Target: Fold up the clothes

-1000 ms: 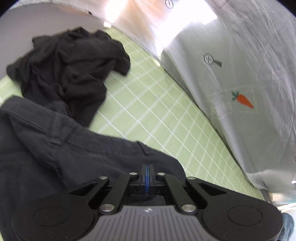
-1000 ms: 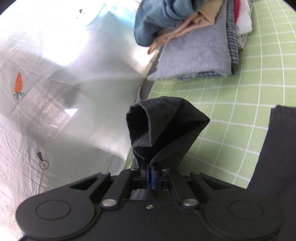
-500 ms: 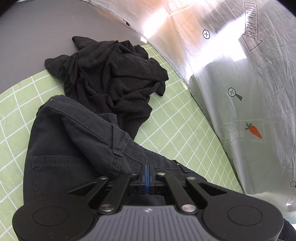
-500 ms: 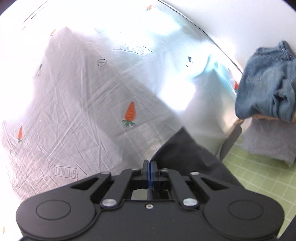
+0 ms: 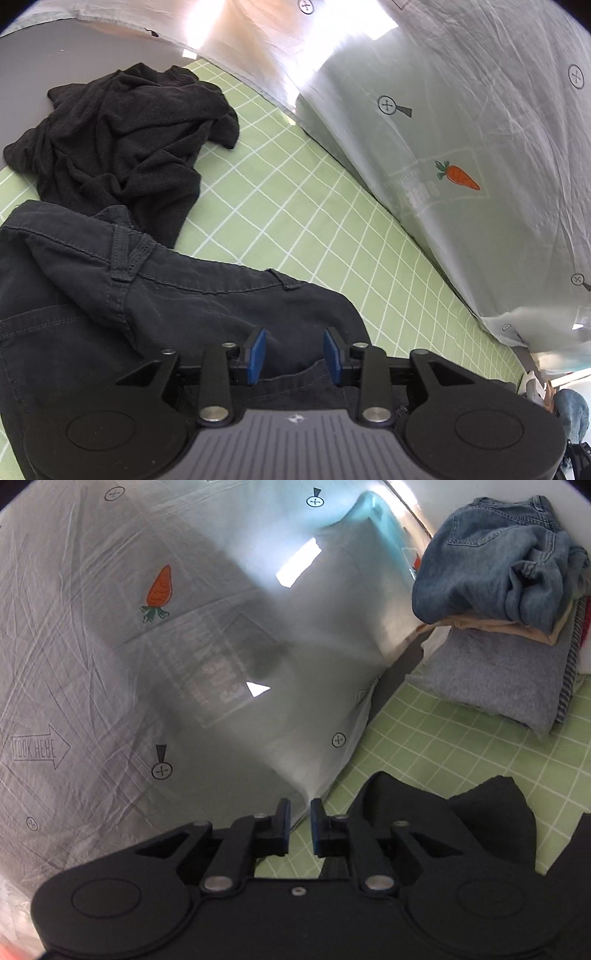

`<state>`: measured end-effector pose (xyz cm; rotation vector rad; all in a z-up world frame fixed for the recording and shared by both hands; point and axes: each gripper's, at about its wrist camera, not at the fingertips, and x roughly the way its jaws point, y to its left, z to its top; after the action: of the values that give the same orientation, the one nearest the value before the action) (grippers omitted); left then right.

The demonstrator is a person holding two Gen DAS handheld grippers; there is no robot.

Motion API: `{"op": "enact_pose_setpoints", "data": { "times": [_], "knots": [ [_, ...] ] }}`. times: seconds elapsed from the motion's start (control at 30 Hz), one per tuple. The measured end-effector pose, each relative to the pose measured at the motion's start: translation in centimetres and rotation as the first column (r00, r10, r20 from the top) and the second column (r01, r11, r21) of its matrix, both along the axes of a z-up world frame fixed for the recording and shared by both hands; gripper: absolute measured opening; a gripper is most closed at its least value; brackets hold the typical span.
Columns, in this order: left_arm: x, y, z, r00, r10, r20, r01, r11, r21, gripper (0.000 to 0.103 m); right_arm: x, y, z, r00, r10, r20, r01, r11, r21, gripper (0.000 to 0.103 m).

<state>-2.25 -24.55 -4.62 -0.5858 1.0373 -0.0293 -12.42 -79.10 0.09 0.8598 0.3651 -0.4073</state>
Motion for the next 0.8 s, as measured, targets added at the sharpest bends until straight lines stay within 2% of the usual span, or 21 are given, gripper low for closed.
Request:
{"op": "enact_pose_setpoints", "data": {
  "times": [0.03, 0.07, 0.1, 0.23, 0.3, 0.43, 0.5, 0.6, 0.67, 0.7, 0.73, 0.8],
  "knots": [
    [0.5, -0.8, -0.1, 1.000, 0.002, -0.012, -0.002, 1.000, 0.023, 0.057, -0.2, 0.1, -0.8, 1.000, -0.001, -0.026, 0.001, 1.000, 0.009, 0.022],
    [0.9, -1.6, -0.2, 1.000, 0.005, -0.023, -0.003, 0.999, 0.045, 0.074, -0.5, 0.2, -1.4, 0.999, -0.005, -0.052, 0.005, 1.000, 0.011, 0.023],
    [1.4, -2.3, -0.3, 0.999, 0.007, -0.035, -0.005, 0.998, 0.068, 0.082, -0.8, 0.2, -1.9, 0.997, -0.012, -0.074, 0.013, 1.000, 0.015, 0.024],
    [3.2, -5.5, -0.6, 0.997, 0.020, -0.081, -0.008, 0.987, 0.158, 0.082, -1.9, -0.1, -3.5, 0.993, -0.032, -0.113, 0.037, 0.998, 0.047, 0.032],
    [4.1, -7.0, -0.9, 0.994, 0.027, -0.109, -0.003, 0.977, 0.215, 0.082, -2.3, -0.1, -3.9, 0.990, -0.034, -0.134, 0.040, 0.998, 0.046, 0.033],
    [4.8, -9.2, -2.4, 0.983, 0.012, -0.184, 0.061, 0.922, 0.383, 0.083, -2.5, 0.2, -4.4, 0.984, -0.034, -0.172, 0.039, 0.999, 0.023, 0.041],
    [5.0, -10.0, -3.1, 0.977, 0.006, -0.213, 0.091, 0.891, 0.445, 0.083, -2.3, 0.2, -4.8, 0.982, -0.029, -0.184, 0.036, 0.999, 0.034, 0.041],
    [4.9, -9.9, -3.6, 0.978, 0.014, -0.210, 0.083, 0.893, 0.443, 0.083, -2.1, 0.4, -5.4, 0.980, -0.020, -0.198, 0.029, 0.999, 0.043, 0.041],
    [4.7, -9.3, -3.7, 0.980, 0.033, -0.195, 0.051, 0.910, 0.410, 0.078, -1.9, 0.5, -5.7, 0.978, -0.011, -0.206, 0.022, 0.999, 0.048, 0.042],
    [4.7, -8.9, -3.8, 0.981, 0.038, -0.188, 0.040, 0.918, 0.394, 0.065, -1.8, 0.6, -5.9, 0.977, -0.007, -0.211, 0.018, 0.999, 0.051, 0.042],
    [4.7, -8.6, -3.8, 0.983, 0.042, -0.181, 0.029, 0.926, 0.377, 0.059, -1.7, 0.7, -6.0, 0.977, -0.003, -0.215, 0.014, 0.998, 0.054, 0.042],
    [4.6, -7.9, -3.7, 0.985, 0.048, -0.164, 0.010, 0.943, 0.334, 0.038, -1.5, 0.8, -6.3, 0.975, 0.005, -0.223, 0.008, 0.998, 0.057, 0.042]
  ]
}}
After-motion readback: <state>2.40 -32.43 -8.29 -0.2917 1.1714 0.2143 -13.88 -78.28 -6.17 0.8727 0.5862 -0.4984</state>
